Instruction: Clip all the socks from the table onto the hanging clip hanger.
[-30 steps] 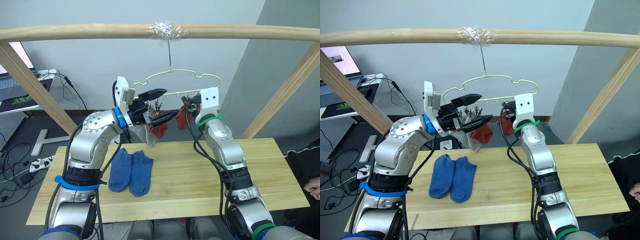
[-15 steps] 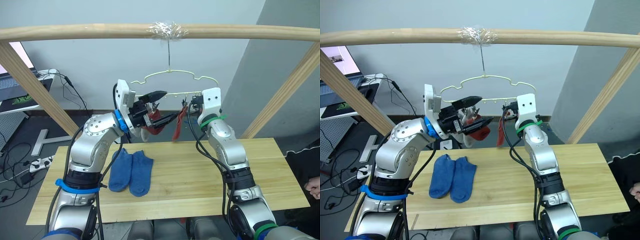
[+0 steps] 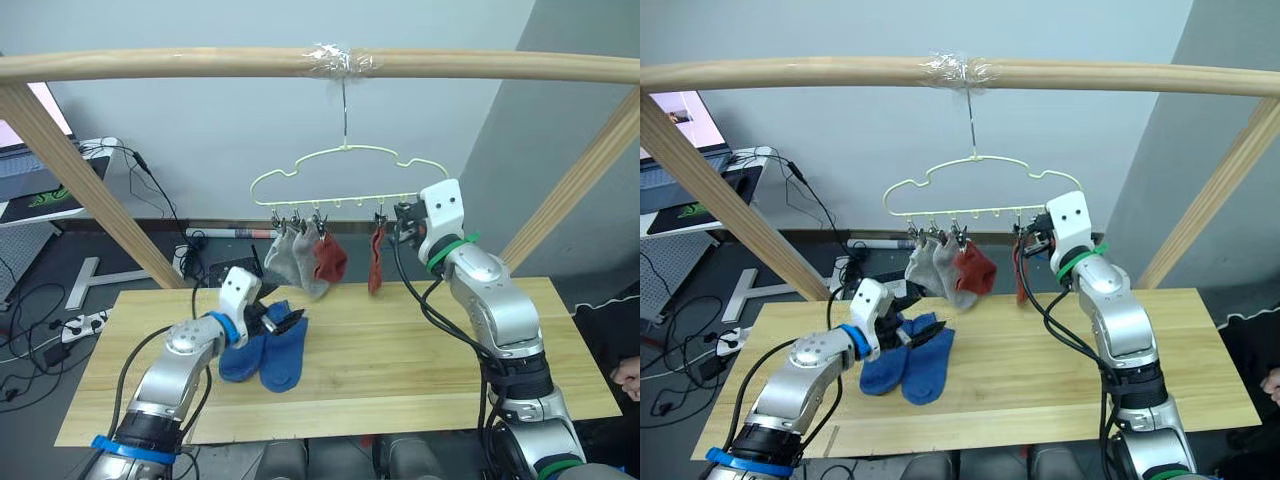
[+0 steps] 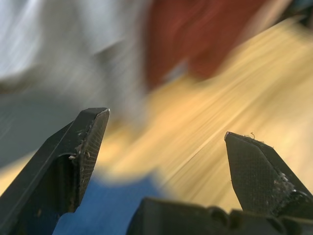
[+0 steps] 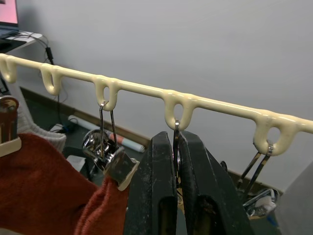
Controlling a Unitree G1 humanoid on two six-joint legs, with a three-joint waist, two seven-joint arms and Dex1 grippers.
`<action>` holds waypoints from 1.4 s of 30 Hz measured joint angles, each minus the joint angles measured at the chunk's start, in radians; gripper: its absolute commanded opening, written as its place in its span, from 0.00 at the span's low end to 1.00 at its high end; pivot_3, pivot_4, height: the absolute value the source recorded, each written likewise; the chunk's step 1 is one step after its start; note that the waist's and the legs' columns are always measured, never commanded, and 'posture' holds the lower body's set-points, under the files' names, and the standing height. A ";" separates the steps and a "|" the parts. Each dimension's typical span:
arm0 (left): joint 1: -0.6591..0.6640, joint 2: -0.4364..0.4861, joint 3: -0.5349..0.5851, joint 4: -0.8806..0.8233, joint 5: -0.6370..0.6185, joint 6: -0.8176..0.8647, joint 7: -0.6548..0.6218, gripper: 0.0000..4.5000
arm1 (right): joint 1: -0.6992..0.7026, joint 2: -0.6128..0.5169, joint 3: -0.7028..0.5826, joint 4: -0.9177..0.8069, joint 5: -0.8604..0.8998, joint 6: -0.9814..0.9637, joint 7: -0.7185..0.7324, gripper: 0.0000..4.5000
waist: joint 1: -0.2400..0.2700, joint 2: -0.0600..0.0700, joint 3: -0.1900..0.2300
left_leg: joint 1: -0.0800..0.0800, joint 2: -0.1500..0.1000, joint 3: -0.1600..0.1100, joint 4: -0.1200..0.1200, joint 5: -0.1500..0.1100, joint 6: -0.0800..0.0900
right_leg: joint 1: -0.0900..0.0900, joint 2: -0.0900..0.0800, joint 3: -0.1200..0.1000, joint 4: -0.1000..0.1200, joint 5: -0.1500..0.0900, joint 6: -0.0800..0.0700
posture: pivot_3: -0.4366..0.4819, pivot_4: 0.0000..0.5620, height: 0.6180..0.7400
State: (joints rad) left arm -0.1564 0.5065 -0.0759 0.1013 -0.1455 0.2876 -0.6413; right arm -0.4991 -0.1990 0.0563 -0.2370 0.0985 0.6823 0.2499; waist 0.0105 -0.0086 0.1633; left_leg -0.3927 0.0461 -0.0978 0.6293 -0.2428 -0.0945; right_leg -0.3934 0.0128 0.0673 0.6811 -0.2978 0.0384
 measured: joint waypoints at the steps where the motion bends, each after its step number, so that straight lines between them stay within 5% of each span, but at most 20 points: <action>1: -0.001 0.000 -0.002 0.013 0.011 0.011 0.006 0.96 | 0.001 0.001 0.000 -0.004 0.002 0.009 -0.001 0.00 | 0.001 0.000 0.000 | 0.000 0.000 0.000 0.000 0.000 0.000 | 0.000 0.000 0.000 0.000 0.000 0.000 | 0.63 0.27 1.00; 22: -0.070 -0.052 -0.170 0.190 0.192 0.019 -0.005 0.96 | 0.004 -0.016 -0.002 -0.033 0.001 0.049 -0.013 0.00 | 0.012 0.000 0.000 | 0.001 0.000 0.000 0.000 0.000 0.000 | 0.001 0.000 0.000 0.000 0.000 0.000 | 0.61 0.27 1.00; 36: -0.105 -0.060 -0.262 0.306 0.266 -0.212 -0.098 0.05 | 0.008 -0.029 -0.004 -0.034 0.003 0.050 -0.011 0.00 | 0.012 0.001 0.000 | 0.007 0.000 0.003 0.000 0.000 0.000 | 0.005 0.000 0.002 0.000 -0.003 0.004 | 0.60 0.28 1.00; 42: -0.056 -0.030 -0.248 0.284 0.230 -0.269 -0.189 0.01 | 0.007 -0.064 -0.019 -0.038 0.011 0.050 0.012 0.00 | 0.010 0.000 0.000 | 0.007 0.000 0.003 -0.001 0.000 0.000 | 0.005 0.000 0.002 0.000 -0.002 0.000 | 0.60 0.29 1.00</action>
State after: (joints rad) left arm -0.2128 0.4764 -0.3236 0.3848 0.0842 0.0191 -0.8299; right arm -0.4919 -0.2626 0.0377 -0.2749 0.1099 0.7324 0.2615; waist 0.0207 -0.0082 0.1631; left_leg -0.3857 0.0461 -0.0949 0.6283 -0.2426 -0.0940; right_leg -0.3886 0.0127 0.0695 0.6806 -0.3001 0.0389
